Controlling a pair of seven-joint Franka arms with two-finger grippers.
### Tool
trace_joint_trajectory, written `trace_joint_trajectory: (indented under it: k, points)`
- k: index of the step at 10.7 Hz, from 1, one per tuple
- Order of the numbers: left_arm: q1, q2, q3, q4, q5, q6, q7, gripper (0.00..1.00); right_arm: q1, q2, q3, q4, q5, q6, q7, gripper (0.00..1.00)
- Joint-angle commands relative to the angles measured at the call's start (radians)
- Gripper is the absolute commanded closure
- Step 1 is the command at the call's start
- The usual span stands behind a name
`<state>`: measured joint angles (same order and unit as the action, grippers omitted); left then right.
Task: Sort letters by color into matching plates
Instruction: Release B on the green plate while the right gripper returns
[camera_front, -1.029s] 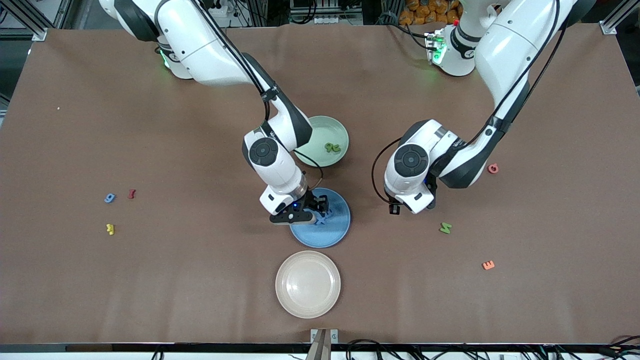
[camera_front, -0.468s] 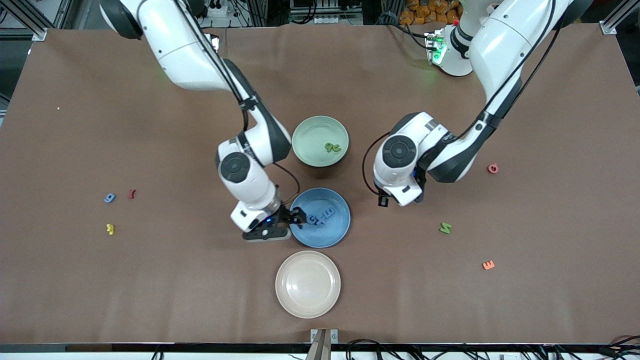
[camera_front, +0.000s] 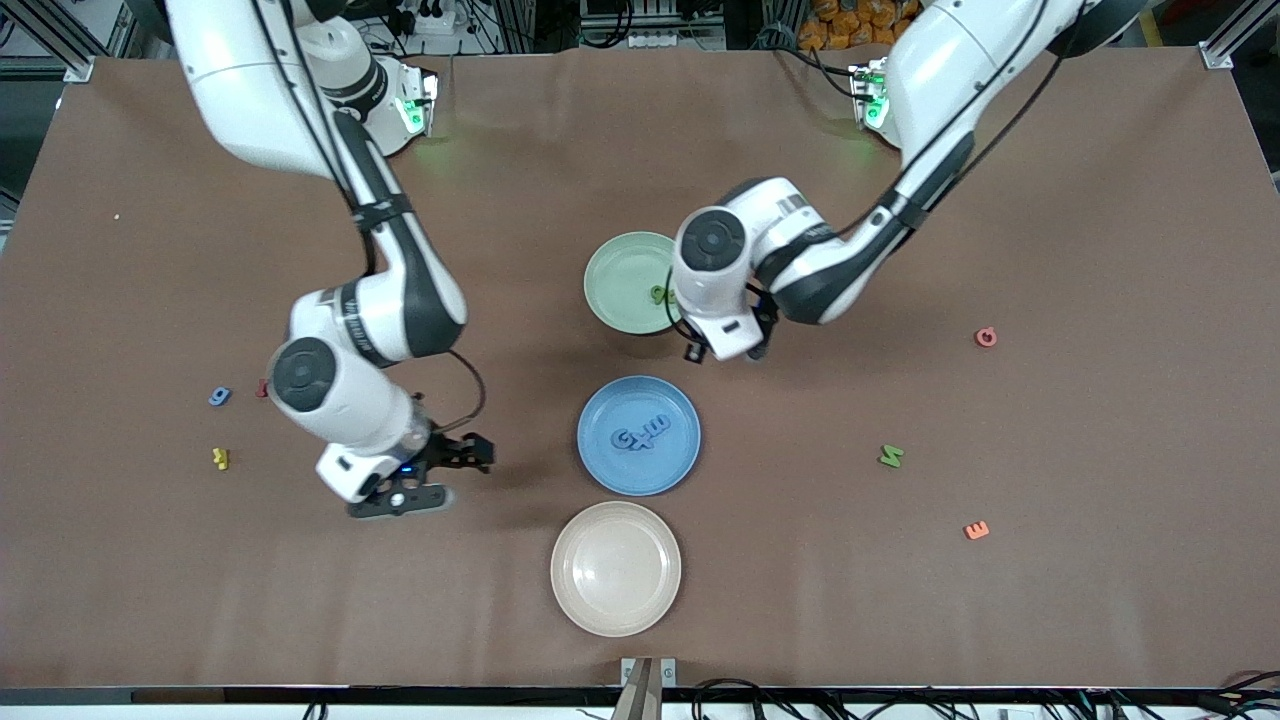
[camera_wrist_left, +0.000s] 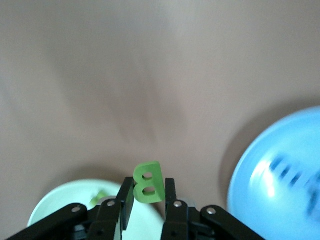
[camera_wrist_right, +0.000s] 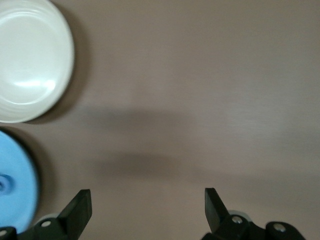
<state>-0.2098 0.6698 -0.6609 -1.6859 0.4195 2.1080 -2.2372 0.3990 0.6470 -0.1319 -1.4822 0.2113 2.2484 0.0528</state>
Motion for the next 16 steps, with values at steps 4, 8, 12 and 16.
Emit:
trace_joint_trajectory:
  k: [4, 8, 12, 16]
  points:
    - [-0.253, 0.037, 0.030, 0.015, -0.047, -0.013, -0.053, 1.00, -0.224, -0.179, -0.041, -0.234, -0.015, -0.027, -0.218, 0.00]
    - [-0.269, 0.031, 0.058, 0.014, -0.038, -0.014, -0.053, 0.00, -0.314, -0.208, -0.103, -0.315, -0.082, -0.038, -0.246, 0.00]
    - [-0.255, 0.008, 0.231, 0.046, -0.038, -0.014, -0.041, 0.00, -0.371, -0.219, -0.149, -0.355, -0.075, -0.036, -0.099, 0.00]
    - [-0.025, -0.021, 0.257, 0.055, -0.044, -0.014, 0.212, 0.00, -0.411, -0.217, -0.149, -0.386, -0.069, -0.014, 0.105, 0.00]
